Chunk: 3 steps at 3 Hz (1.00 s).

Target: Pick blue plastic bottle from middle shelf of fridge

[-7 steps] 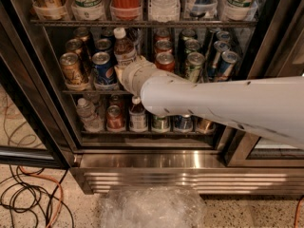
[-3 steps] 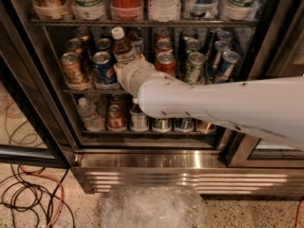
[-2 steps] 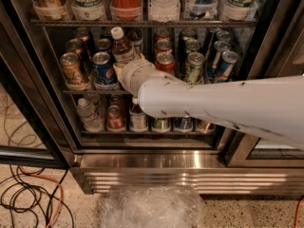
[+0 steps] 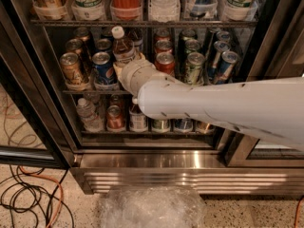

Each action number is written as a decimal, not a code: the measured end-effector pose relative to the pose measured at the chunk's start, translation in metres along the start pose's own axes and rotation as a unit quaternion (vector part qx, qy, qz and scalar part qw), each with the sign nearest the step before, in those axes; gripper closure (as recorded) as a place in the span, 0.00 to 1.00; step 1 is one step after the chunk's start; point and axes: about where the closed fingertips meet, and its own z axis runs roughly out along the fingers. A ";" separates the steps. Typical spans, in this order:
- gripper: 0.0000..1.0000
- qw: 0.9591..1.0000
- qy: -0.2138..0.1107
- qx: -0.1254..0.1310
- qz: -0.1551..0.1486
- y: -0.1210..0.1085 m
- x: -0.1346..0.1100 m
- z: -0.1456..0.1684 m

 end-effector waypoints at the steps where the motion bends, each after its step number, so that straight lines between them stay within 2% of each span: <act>1: 1.00 0.999 -0.019 0.027 -0.006 -0.016 -0.009 -0.009; 2: 1.00 0.997 -0.042 0.065 -0.019 -0.042 -0.025 -0.025; 3: 1.00 0.994 -0.041 0.097 -0.033 -0.064 -0.030 -0.046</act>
Offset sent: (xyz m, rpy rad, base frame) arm -0.0035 -0.0717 0.0670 -0.0083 -0.2071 -0.1924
